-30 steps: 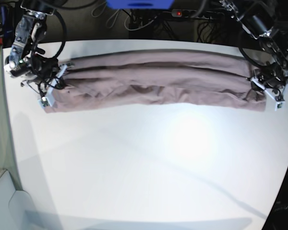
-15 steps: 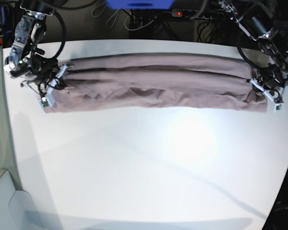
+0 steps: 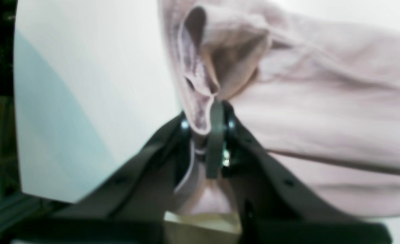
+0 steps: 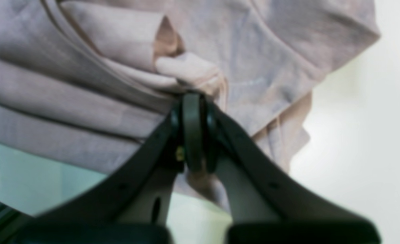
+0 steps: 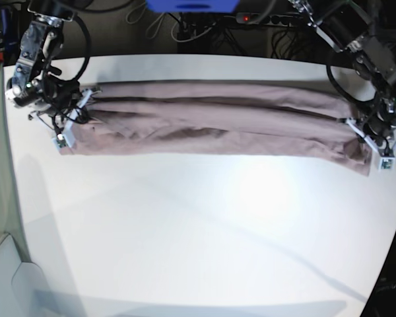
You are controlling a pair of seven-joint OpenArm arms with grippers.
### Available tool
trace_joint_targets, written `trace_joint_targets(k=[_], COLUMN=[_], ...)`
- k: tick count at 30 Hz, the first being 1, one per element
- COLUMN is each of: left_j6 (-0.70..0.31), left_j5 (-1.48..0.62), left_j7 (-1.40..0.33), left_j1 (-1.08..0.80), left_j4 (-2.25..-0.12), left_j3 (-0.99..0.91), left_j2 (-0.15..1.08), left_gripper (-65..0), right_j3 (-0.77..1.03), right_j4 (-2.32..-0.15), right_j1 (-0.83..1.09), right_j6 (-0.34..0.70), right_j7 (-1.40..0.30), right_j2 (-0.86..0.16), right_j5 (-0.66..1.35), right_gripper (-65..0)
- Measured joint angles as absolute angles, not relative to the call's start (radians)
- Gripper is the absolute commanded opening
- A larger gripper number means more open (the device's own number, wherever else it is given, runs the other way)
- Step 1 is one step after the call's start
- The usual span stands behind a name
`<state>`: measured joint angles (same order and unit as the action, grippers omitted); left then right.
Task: Layout the t-shirt on the table in an organized manner, then fold the t-shirt properly
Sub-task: 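Lift the strip end with the left gripper and fold it toward the right gripper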
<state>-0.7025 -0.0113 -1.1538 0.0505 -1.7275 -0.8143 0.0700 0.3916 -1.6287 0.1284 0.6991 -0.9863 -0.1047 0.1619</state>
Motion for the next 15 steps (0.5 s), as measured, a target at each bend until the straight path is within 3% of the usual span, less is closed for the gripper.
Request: trace_joint_targets(k=[8,15], left_j6=[-0.7,-0.7], left_j5=[-0.006,-0.007], left_j7=[-1.148,-1.137], left_j1=[-0.003,-0.083], left_j4=[-1.925,-1.944], left_j3=[-0.698,-0.523], left_j2=[-0.015,-0.113], left_gripper=[-65.0,-65.0], right_j3=[0.392,0.392], right_j4=[-1.629,-1.629], right_j1=[0.129,0.129], right_j6=[0.699,0.699], right_j7=[-0.989,-0.986], right_j2=[-0.105,-0.105], right_j5=[0.162,0.162], right_gripper=[-65.0,-65.0])
